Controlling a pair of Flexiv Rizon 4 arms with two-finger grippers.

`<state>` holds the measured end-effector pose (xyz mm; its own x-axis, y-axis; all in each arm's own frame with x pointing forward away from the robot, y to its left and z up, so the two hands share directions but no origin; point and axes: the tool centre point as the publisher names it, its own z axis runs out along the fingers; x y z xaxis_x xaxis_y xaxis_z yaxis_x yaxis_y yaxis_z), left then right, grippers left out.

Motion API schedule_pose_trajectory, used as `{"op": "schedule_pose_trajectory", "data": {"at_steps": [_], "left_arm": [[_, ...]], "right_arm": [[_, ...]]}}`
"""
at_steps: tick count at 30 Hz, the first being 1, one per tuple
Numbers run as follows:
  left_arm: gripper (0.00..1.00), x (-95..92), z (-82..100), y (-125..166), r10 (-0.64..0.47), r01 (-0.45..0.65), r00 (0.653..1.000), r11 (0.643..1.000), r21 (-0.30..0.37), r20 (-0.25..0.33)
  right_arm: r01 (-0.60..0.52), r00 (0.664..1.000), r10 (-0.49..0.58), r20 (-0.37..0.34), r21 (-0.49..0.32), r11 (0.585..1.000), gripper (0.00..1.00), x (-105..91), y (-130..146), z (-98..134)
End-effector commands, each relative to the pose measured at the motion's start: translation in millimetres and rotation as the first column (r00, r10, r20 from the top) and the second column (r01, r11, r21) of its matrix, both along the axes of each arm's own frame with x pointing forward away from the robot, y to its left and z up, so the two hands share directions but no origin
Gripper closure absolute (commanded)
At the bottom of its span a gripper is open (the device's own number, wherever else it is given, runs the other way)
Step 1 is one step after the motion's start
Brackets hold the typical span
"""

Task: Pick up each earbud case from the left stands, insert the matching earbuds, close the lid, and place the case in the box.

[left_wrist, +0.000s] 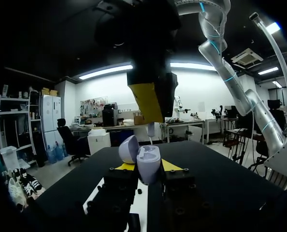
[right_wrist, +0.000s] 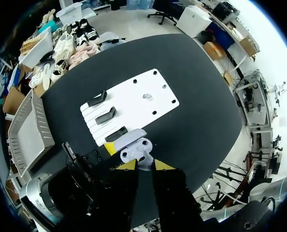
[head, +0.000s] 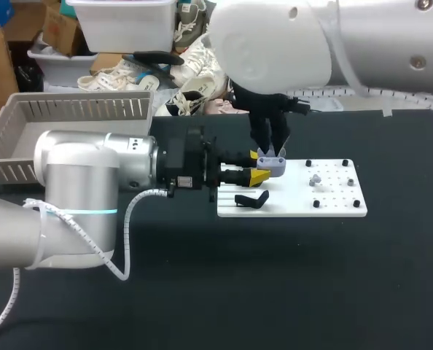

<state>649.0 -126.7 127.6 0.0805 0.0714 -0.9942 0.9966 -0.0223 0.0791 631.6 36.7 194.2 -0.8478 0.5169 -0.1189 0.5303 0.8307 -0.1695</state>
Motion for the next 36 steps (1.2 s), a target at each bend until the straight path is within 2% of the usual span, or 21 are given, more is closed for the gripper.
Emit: {"op": "schedule_pose_trajectory", "data": {"at_steps": [1,28,36], "left_arm": [[1.00,-0.5,-0.4,0.3,0.002,-0.002,1.000,1.000,-0.003,0.001],[1.00,-0.5,-0.4,0.3,0.002,-0.002,1.000,1.000,-0.003,0.001],[1.00,-0.5,-0.4,0.3,0.002,-0.002,1.000,1.000,-0.003,0.001]], "right_arm": [[0.006,1.000,-0.006,0.016,-0.013,1.000,1.00,-1.8,-0.4,-4.8],[0.030,0.999,-0.031,-0.031,-0.025,0.999,1.00,6.8,-3.4,-15.4],[0.030,0.999,-0.031,-0.025,-0.028,0.999,1.00,7.4,-6.0,-19.2]]}}
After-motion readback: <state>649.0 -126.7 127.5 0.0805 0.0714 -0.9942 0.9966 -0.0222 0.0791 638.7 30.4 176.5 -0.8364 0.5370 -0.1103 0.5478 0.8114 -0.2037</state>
